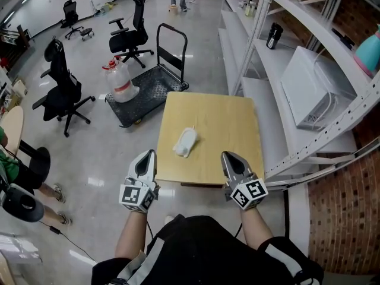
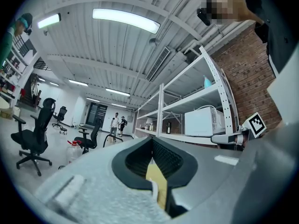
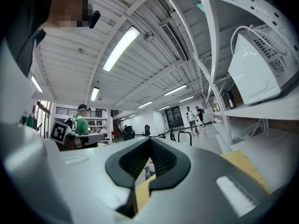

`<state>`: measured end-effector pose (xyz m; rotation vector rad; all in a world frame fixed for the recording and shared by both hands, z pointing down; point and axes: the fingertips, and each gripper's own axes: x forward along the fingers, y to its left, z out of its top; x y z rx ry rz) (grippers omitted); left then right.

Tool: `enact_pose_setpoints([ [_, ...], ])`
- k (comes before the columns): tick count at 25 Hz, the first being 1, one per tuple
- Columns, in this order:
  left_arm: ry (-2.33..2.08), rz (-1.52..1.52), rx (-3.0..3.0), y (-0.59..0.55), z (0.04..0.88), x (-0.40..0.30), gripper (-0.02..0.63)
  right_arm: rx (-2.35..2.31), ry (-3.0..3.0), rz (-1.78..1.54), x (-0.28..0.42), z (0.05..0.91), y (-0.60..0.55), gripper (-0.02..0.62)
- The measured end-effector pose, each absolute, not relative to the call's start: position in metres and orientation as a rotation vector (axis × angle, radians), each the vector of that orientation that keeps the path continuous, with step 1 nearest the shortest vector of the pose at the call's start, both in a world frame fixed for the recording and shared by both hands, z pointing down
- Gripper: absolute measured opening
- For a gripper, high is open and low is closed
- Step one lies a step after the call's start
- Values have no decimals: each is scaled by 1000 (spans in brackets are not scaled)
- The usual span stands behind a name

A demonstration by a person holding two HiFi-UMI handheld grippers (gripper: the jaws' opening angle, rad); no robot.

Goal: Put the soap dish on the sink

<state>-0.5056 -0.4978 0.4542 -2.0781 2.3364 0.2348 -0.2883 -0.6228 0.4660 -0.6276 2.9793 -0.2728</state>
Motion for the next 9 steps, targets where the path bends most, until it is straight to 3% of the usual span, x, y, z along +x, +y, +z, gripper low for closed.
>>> enact_pose_setpoints([
  [9,2318,228,-2114,-506,458,-502,3,-668,2967,-273,-283,464,-626,6],
])
